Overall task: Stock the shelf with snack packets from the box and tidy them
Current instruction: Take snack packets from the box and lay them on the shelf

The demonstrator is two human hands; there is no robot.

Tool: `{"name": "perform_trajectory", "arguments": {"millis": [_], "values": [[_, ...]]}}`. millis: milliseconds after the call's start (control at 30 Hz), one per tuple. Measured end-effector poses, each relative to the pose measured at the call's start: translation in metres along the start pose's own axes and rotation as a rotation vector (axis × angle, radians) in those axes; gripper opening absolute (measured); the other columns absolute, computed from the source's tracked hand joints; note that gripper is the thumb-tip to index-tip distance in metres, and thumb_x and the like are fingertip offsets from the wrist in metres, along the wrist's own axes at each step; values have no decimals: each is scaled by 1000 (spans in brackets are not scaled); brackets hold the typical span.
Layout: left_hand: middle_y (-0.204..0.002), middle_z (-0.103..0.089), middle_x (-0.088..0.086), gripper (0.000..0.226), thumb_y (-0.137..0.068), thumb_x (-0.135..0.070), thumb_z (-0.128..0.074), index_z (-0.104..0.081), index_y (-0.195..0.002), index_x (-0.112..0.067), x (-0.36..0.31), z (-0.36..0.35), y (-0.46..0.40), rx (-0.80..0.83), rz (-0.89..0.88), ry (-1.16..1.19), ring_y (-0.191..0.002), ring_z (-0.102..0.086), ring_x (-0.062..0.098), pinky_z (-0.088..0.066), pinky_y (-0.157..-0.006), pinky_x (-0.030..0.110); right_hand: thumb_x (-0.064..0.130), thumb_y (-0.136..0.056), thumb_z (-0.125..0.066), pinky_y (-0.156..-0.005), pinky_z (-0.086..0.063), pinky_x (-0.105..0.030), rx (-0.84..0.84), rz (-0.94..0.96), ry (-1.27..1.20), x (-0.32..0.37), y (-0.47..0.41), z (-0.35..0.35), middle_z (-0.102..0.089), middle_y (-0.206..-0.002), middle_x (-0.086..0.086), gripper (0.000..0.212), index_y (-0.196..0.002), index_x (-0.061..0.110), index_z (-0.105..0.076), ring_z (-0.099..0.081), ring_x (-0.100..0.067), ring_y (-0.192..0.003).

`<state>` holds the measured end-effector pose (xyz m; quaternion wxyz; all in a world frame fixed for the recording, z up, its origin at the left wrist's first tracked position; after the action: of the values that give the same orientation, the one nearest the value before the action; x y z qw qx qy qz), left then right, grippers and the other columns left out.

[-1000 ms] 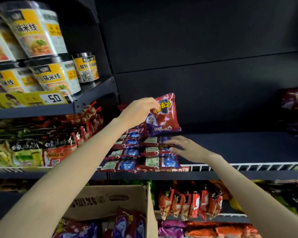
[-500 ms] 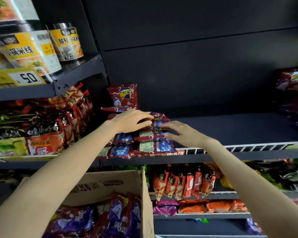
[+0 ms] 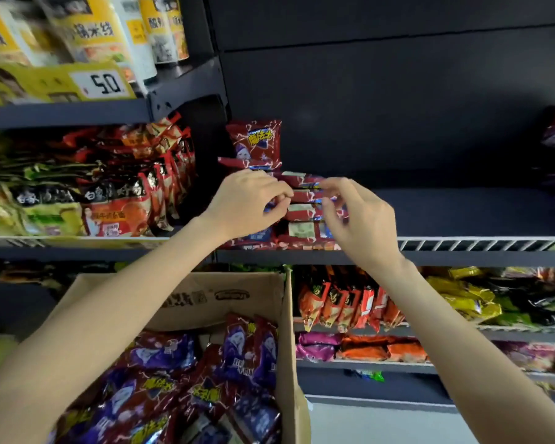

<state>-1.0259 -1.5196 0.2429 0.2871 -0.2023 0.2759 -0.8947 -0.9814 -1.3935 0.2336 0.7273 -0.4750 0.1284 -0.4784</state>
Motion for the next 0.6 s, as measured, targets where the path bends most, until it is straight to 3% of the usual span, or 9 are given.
{"name": "perform_trajectory", "arguments": {"millis": [67,133,267,400,500,600], "values": [[-73,-70,-8,23,-91,-28,-53,-73,-85,-18,-7,26,40,-107,-4,18,-67,-64,11,-46,-62,23,22,-93,-51,-46,-43,-25,1,72,-5,37,12,-3,-65,-76,6,17,-98,13,-64,-59,-9,-62],[-66,-68,-9,24,-91,-28,-54,-74,-81,-18,-6,40,90,-98,42,46,-61,-62,9,-47,-53,23,23,-92,-52,-40,-38,-24,134,130,-1,74,28,-34,-61,-66,6,15,-89,13,-63,-55,-11,-53],[-65,-66,-13,24,-88,-35,-51,-72,-83,-24,24,25,203,164,243,77,-60,-62,7,-48,-47,22,24,-88,-51,-43,-34,-24,555,189,43,132,81,-129,-60,-64,0,15,-80,15,-59,-59,-26,-53],[-86,-70,-9,36,-81,-49,-47,-69,-98,-26,67,-24,332,547,493,51,-82,-65,16,-52,-61,28,25,-93,-44,-58,-38,-31,806,129,10,162,125,-214,-65,-91,-2,16,-96,17,-59,-63,-28,-81],[-99,-68,4,48,-80,-51,-45,-67,-104,-17,84,-53,413,707,537,0,-95,-63,26,-52,-76,33,23,-93,-46,-68,-44,-34,839,-23,29,157,157,-264,-63,-103,-6,21,-108,14,-57,-60,-29,-96],[-117,-61,7,52,-83,-52,-55,-60,-120,-16,102,-69,460,751,678,-52,-109,-55,29,-46,-87,39,26,-93,-49,-86,-46,-40,859,-167,139,140,206,-297,-56,-122,-10,37,-128,15,-50,-53,-31,-110]]}}
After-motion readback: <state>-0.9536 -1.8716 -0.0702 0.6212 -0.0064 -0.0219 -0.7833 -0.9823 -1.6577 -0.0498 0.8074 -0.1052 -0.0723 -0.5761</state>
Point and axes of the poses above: each hand's wrist, its own y-axis away from the middle knuckle, its own z-axis out of the back of the hand, x = y × z, the point moved 10 cm from there along -y, towards the middle knuckle
